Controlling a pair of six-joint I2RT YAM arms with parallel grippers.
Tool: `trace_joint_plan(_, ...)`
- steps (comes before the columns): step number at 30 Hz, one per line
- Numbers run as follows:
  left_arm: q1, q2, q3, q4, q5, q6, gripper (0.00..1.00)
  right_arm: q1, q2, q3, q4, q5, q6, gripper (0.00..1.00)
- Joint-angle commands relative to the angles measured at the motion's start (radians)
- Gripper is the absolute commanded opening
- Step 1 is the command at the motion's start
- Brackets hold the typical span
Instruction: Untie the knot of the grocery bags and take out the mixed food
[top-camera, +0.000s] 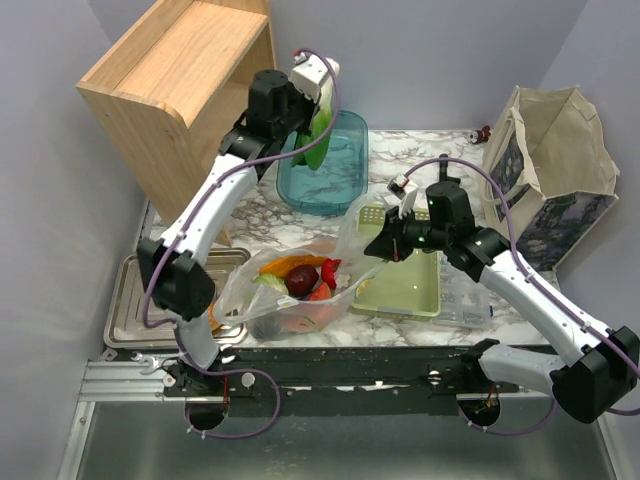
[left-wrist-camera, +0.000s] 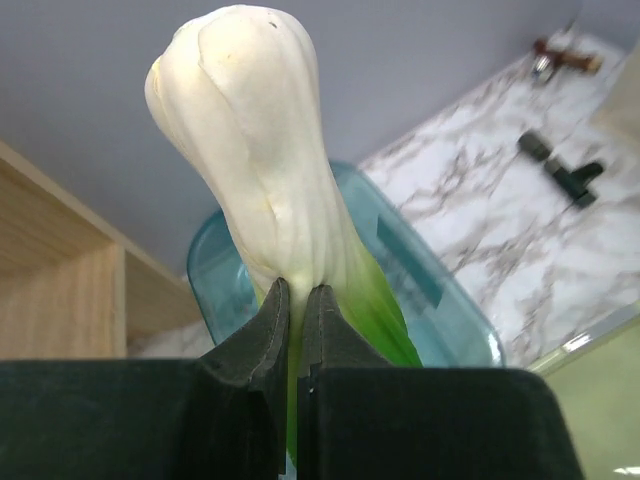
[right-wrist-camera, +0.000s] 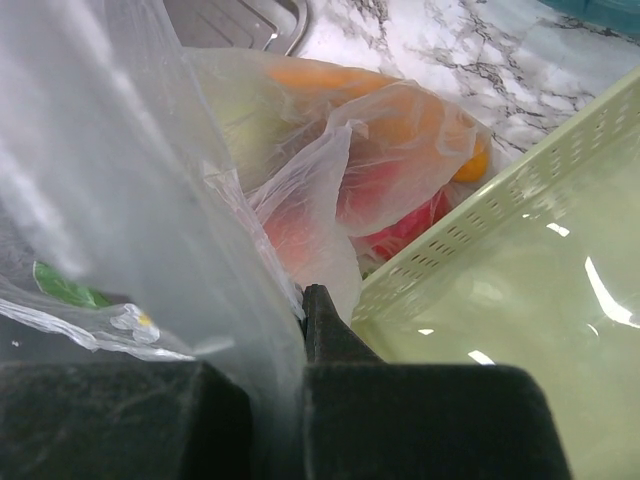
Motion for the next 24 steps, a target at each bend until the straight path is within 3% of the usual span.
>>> trace_joint_plan(1, 0.041, 0.158, 0.073, -0.009, -0.060, 0.010, 0.00, -0.010, -0.017, -0.015, 0.005, 0.016, -0.024, 0.01)
trace_joint_plan(10, 0.079, 0.482, 0.346, -0.137, -0.103, 0.024, 0.03, -0.015, -0.008, -0.014, 0.010, 0.011, -0.027, 0.01)
trace_joint_plan(12, 0.086, 0.509, 0.373, -0.145, -0.089, 0.031, 0.23, -0.017, -0.001, -0.008, 0.010, 0.007, -0.030, 0.01)
trace_joint_plan(14, 0.086, 0.505, 0.391, -0.166, -0.065, 0.038, 0.54, -0.017, 0.003, 0.000, 0.010, 0.008, -0.034, 0.01)
trace_joint_plan(15, 0.086, 0.495, 0.408, -0.192, -0.048, 0.034, 0.65, -0.017, 0.005, 0.004, 0.010, 0.008, -0.036, 0.01)
trace_joint_plan(18, 0.084, 0.426, 0.424, -0.259, 0.015, 0.000, 0.80, -0.017, 0.004, 0.008, 0.014, 0.008, -0.037, 0.01)
trace_joint_plan(22, 0.084, 0.177, 0.323, -0.275, 0.124, -0.083, 0.82, -0.017, -0.004, 0.009, 0.026, -0.002, -0.028, 0.01)
trace_joint_plan(24, 0.083, -0.032, 0.120, -0.145, 0.228, -0.093, 0.74, -0.017, -0.009, 0.010, 0.033, -0.006, -0.026, 0.01)
